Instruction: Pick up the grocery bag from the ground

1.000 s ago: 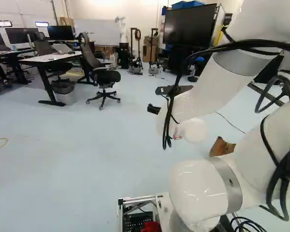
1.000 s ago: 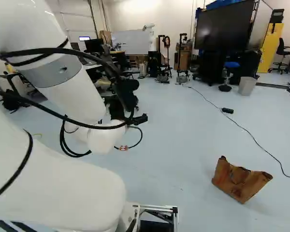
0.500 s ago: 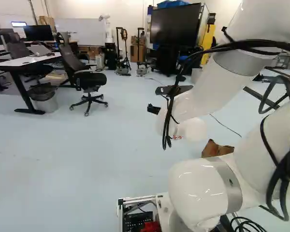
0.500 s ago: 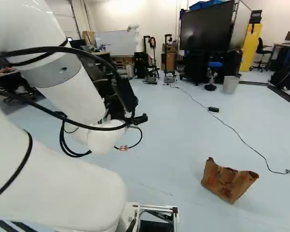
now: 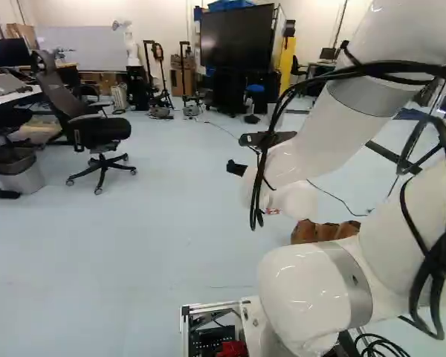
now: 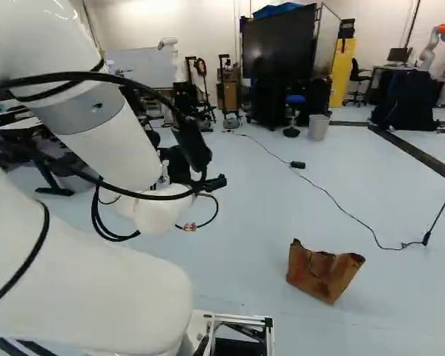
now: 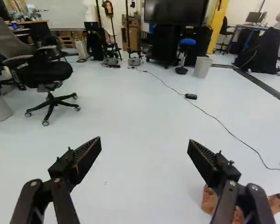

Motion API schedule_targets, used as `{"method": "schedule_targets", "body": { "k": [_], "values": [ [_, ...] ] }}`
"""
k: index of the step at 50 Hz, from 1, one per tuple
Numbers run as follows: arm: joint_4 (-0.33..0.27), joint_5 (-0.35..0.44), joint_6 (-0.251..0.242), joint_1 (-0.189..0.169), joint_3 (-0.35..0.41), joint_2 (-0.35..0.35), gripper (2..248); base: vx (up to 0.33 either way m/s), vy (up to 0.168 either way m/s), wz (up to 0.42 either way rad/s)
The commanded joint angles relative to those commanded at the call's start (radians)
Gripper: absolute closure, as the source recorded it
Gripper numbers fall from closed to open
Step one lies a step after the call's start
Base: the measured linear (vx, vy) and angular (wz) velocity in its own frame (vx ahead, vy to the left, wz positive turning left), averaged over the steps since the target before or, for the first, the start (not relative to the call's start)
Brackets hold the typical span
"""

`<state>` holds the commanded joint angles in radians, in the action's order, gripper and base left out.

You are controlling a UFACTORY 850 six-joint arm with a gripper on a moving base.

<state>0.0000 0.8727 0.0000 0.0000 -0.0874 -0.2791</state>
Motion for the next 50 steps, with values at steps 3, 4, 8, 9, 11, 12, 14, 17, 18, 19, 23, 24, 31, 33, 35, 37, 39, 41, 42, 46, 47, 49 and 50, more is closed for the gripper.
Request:
{"method": "schedule_targets", "body": {
  "k": [3, 4, 8, 9, 11, 12, 14, 17, 18, 19, 23, 24, 31, 33, 35, 37, 39, 41, 42, 46, 47, 49, 50],
  "values": [
    [0.0, 0.0, 0.0, 0.0, 0.0, 0.0, 3, 0.122, -0.132, -0.314],
    [0.0, 0.0, 0.0, 0.0, 0.0, 0.0, 3, 0.173, -0.177, -0.415],
    [0.0, 0.0, 0.0, 0.0, 0.0, 0.0, 3, 0.142, -0.142, -0.329],
    [0.0, 0.0, 0.0, 0.0, 0.0, 0.0, 3, 0.14, -0.149, -0.378],
    [0.0, 0.0, 0.0, 0.0, 0.0, 0.0, 3, 0.15, -0.148, -0.363],
    [0.0, 0.0, 0.0, 0.0, 0.0, 0.0, 3, 0.117, -0.137, -0.338],
    [0.0, 0.0, 0.0, 0.0, 0.0, 0.0, 3, 0.14, -0.133, -0.343],
    [0.0, 0.0, 0.0, 0.0, 0.0, 0.0, 3, 0.13, -0.145, -0.355],
    [0.0, 0.0, 0.0, 0.0, 0.0, 0.0, 3, 0.144, -0.149, -0.354],
    [0.0, 0.0, 0.0, 0.0, 0.0, 0.0, 3, 0.128, -0.127, -0.307],
    [0.0, 0.0, 0.0, 0.0, 0.0, 0.0, 3, 0.123, -0.135, -0.338],
    [0.0, 0.0, 0.0, 0.0, 0.0, 0.0, 3, 0.164, -0.16, -0.408],
    [0.0, 0.0, 0.0, 0.0, 0.0, 0.0, 3, 0.132, -0.139, -0.35],
    [0.0, 0.0, 0.0, 0.0, 0.0, 0.0, 3, 0.133, -0.14, -0.352],
    [0.0, 0.0, 0.0, 0.0, 0.0, 0.0, 3, 0.13, -0.138, -0.343],
    [0.0, 0.0, 0.0, 0.0, 0.0, 0.0, 3, 0.14, -0.154, -0.381],
    [0.0, 0.0, 0.0, 0.0, 0.0, 0.0, 3, 0.145, -0.152, -0.373],
    [0.0, 0.0, 0.0, 0.0, 0.0, 0.0, 3, 0.134, -0.148, -0.373],
    [0.0, 0.0, 0.0, 0.0, 0.0, 0.0, 3, 0.141, -0.14, -0.356],
    [0.0, 0.0, 0.0, 0.0, 0.0, 0.0, 3, 0.136, -0.143, -0.357],
    [0.0, 0.0, 0.0, 0.0, 0.0, 0.0, 3, 0.133, -0.134, -0.348],
    [0.0, 0.0, 0.0, 0.0, 0.0, 0.0, 3, 0.137, -0.146, -0.369],
    [0.0, 0.0, 0.0, 0.0, 0.0, 0.0, 3, 0.141, -0.143, -0.35]
  ]
}}
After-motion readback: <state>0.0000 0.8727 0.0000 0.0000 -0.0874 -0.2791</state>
